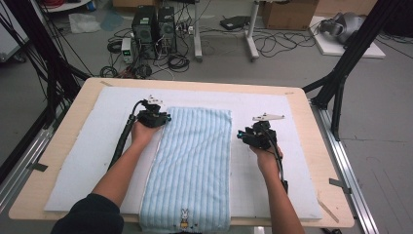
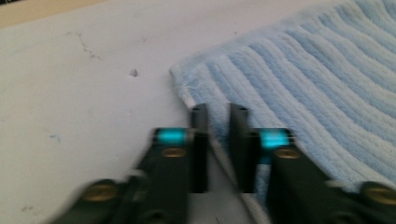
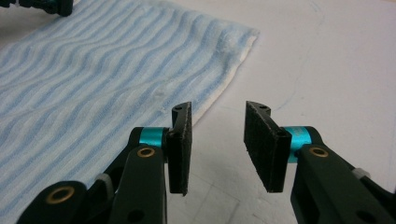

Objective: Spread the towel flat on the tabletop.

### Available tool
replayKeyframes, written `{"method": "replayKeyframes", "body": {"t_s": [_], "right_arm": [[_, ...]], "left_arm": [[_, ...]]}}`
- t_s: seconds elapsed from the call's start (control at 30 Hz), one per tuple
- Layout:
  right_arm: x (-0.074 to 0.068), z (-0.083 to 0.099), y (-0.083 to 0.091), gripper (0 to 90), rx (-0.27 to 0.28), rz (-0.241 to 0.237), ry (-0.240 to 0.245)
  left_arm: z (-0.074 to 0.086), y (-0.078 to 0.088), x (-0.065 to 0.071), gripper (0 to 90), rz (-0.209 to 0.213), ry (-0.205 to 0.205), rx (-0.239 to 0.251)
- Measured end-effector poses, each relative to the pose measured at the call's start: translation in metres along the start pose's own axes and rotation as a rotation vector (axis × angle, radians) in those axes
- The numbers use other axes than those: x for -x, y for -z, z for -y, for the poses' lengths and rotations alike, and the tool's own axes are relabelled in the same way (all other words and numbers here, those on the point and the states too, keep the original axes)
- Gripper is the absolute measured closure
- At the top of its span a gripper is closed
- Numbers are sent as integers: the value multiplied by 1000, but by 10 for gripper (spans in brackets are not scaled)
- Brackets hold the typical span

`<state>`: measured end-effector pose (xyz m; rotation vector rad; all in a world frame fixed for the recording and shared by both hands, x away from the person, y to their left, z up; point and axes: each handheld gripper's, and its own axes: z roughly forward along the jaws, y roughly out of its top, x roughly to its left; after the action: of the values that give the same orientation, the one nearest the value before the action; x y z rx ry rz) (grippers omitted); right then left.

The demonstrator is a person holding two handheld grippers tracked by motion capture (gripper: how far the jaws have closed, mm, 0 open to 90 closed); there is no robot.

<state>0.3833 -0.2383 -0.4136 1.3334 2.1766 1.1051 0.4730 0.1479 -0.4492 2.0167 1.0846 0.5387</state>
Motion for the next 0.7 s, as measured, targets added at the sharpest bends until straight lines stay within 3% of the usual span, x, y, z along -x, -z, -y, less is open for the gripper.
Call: {"method": "replayKeyframes", "body": {"t_s": [0.07, 0.1, 0.17, 0.2, 0.23, 0.27, 0.3, 0.37, 0.43, 0.53, 0.63, 0.67, 0.7], "right_arm": [[-1, 0, -2, 608, -3, 5, 4], [-1, 0, -3, 608, -2, 4, 9], [-2, 0, -5, 609, -1, 13, 7], [-2, 0, -7, 609, -1, 16, 8], [-3, 0, -9, 610, -1, 20, 0], [-3, 0, -11, 611, -1, 19, -5], [-4, 0, -15, 614, -2, 14, -6], [-6, 0, -23, 619, -14, 6, -12], [-9, 1, -33, 629, -24, 7, -13], [-12, 0, -46, 666, -18, 44, -15], [-11, -3, -59, 737, -19, 30, -54], [-13, -4, -63, 760, -30, 29, -34], [-15, -6, -65, 830, -30, 37, -13]], "left_arm": [[-2, 1, 1, 883, -38, -21, -15], [-2, 1, -1, 883, -65, -5, -17], [0, 3, -8, 882, -68, 57, -17], [0, 3, -10, 880, -65, 64, -12], [0, 3, -11, 871, -70, 45, -13], [1, 4, -11, 826, -93, 35, -13], [1, 5, -13, 726, -111, 61, -15], [2, 8, -17, 628, -93, 116, -4], [4, 11, -18, 604, -63, 123, 11], [7, 13, -17, 622, -16, 130, 4], [9, 11, -15, 671, -18, 109, 0], [9, 11, -14, 728, 1, 97, 4], [9, 11, -13, 854, 9, 71, 4]]}}
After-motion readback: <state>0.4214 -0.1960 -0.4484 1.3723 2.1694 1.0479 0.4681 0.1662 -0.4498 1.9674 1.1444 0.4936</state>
